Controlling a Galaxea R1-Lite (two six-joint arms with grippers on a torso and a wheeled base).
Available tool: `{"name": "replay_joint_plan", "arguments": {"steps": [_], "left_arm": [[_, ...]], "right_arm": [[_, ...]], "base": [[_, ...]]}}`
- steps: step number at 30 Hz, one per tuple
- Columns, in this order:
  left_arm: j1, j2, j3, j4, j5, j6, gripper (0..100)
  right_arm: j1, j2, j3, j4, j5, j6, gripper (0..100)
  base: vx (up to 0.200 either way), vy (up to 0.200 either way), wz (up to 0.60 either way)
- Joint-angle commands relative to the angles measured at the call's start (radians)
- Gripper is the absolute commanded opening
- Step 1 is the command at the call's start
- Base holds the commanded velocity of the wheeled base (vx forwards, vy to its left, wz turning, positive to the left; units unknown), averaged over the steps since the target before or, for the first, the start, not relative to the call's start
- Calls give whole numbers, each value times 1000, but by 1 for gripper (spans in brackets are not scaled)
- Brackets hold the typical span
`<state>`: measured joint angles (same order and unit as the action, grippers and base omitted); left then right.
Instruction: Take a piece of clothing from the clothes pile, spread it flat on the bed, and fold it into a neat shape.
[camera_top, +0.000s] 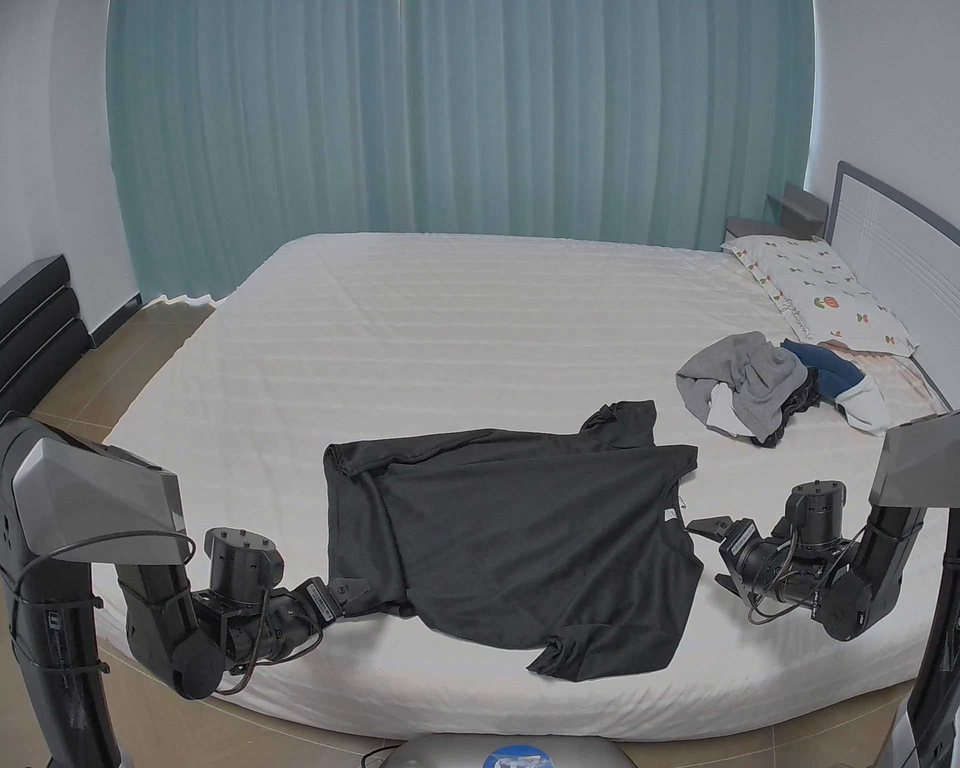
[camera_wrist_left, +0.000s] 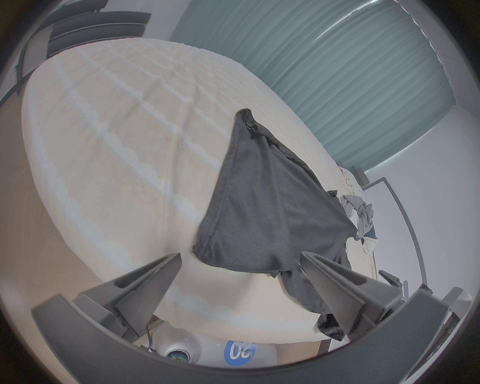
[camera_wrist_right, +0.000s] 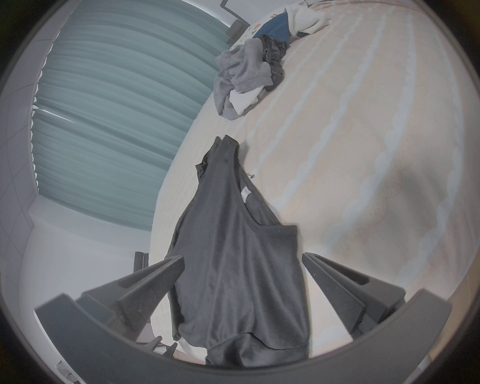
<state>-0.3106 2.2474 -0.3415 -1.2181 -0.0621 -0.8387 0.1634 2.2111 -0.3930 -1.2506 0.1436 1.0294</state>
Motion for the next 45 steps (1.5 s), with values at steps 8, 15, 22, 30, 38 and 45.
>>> {"name": "replay_joint_plan", "arguments": {"steps": [8,15,22,30,38,45], "left_arm": [[-27,43,-56,31,41,6,100],[-42,55,-113,107,113,6,0],[-18,49,-99,104,139,0,0],[100,-62,9,109,145,78,0],[202,-60,7,112,148,165,0],[262,-52,-8,100,151,213,0]], "right_arm": [[4,2,16,-3,-7,-5,100],[21,-2,42,-3,-10,-38,100],[67,10,85,-4,-10,-115,100],[91,75,52,-3,-15,-138,100],[90,128,-29,13,-73,-153,100],[68,145,-126,92,-81,-176,0]], "base": [[0,0,0],[0,0,0],[0,0,0],[0,0,0],[0,0,0],[0,0,0]]}}
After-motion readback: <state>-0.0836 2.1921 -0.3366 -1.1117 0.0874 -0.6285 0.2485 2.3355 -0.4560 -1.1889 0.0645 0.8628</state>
